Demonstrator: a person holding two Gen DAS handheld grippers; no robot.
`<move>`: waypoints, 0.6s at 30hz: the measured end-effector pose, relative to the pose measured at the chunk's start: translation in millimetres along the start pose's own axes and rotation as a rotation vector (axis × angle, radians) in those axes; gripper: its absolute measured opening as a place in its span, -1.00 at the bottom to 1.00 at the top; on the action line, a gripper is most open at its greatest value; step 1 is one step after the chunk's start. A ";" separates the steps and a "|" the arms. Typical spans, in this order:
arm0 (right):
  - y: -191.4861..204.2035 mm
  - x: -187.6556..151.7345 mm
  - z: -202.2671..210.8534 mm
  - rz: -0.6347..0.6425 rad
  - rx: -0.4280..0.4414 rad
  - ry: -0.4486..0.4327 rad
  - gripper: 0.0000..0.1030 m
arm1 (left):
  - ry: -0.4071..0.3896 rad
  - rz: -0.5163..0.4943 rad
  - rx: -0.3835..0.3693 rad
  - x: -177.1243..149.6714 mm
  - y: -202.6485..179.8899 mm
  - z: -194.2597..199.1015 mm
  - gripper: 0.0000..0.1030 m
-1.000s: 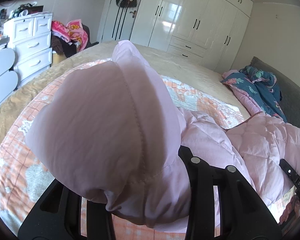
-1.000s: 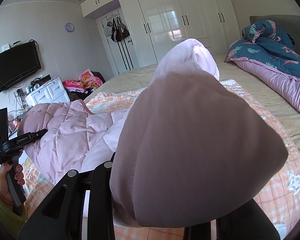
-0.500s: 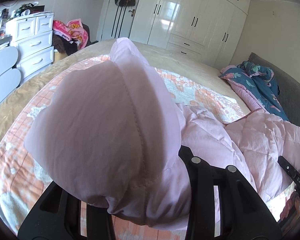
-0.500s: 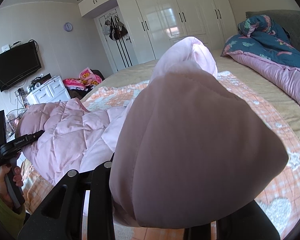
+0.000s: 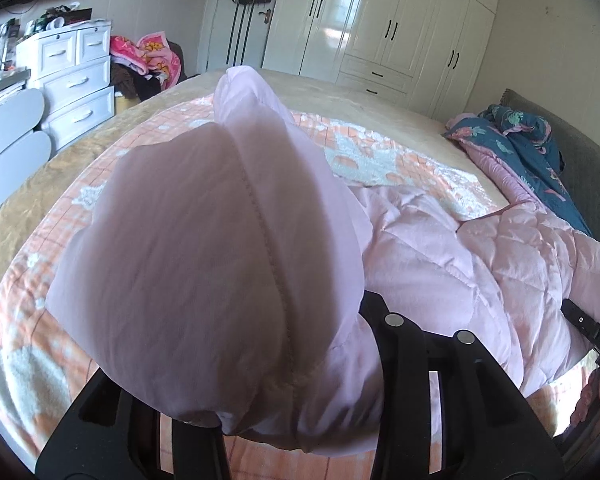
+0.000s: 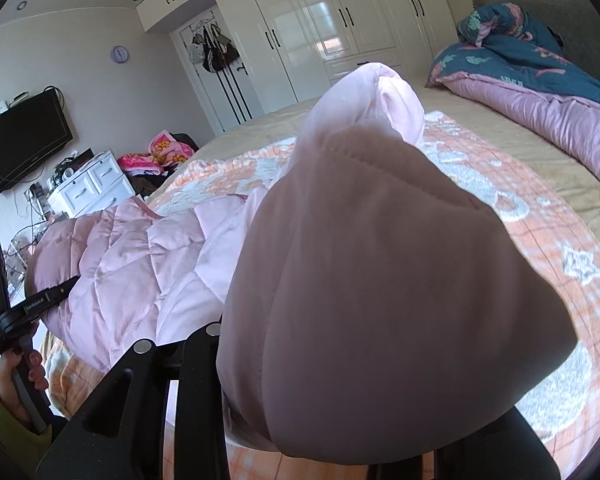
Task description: Fold large clothes
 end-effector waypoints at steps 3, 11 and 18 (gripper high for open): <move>-2.9 -3.7 -3.9 -0.033 -0.014 0.018 -0.34 | 0.018 0.009 0.007 -5.2 5.2 -3.3 -0.38; -15.3 -9.1 -22.4 -0.111 -0.066 0.079 -0.21 | 0.061 0.048 0.017 -10.8 13.6 -17.2 -0.33; -20.8 -15.0 -40.3 -0.148 -0.119 0.142 0.01 | 0.079 0.048 0.031 -12.1 12.4 -22.3 -0.28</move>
Point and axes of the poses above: each gripper's, at about its wrist camera, not at the fingertips, and z roughly against the way its jaws point, y to its left, x to its top, the point moved 1 cm from there along -z, roughly the way its jaws point, and after that the axes turned 8 degrees about -z, right-handed, at the moved point
